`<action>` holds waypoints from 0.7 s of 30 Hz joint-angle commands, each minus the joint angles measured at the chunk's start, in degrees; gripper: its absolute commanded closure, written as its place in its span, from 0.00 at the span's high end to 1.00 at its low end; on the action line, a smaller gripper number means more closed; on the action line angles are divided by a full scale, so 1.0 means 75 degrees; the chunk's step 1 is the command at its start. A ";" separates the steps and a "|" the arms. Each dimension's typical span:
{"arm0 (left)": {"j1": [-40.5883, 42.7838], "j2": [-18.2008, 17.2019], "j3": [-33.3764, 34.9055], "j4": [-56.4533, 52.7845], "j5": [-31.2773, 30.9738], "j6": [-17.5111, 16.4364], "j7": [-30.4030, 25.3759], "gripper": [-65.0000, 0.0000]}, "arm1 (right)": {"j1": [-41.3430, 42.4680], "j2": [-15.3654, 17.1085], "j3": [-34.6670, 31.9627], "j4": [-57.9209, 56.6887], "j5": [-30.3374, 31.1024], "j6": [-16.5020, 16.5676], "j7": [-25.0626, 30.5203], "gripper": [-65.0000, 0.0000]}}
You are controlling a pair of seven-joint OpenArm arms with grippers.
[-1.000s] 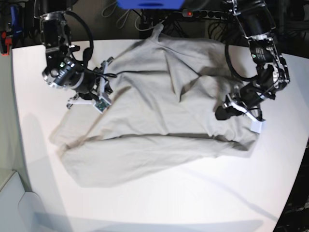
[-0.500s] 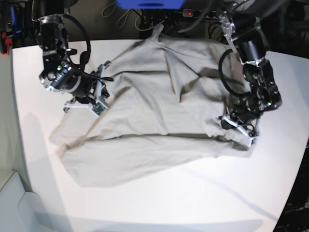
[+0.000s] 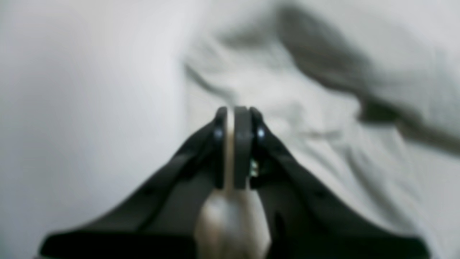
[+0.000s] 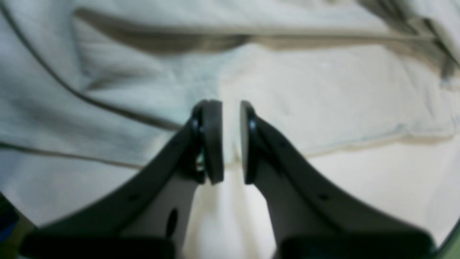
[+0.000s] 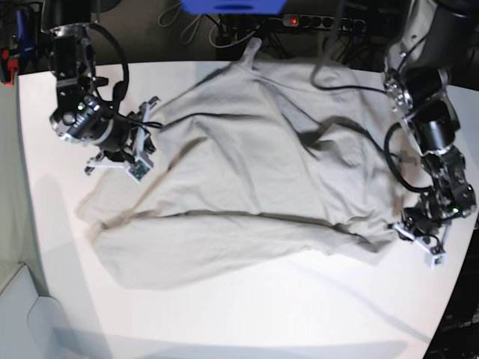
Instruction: Layout the t-shirt on the table in an organized manner, then fold the t-shirt properly
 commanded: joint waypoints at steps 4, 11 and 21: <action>-0.0532 -0.0125 0.0006 0.0599 -0.0148 -0.0087 0.0359 0.06 | 0.0070 0.0050 0.0027 0.0116 0.0066 -0.0033 0.0070 0.12; 0.0781 0.0450 0.0006 0.2849 -0.0101 -0.0087 0.2387 0.06 | 0.0129 0.0050 0.0027 0.0174 0.0078 -0.0033 -0.0212 0.11; 0.2199 0.0860 0.0006 0.2685 -0.0089 -0.0076 0.1285 0.06 | 0.0129 0.0039 0.0003 0.0174 0.0089 -0.0033 -0.0200 0.11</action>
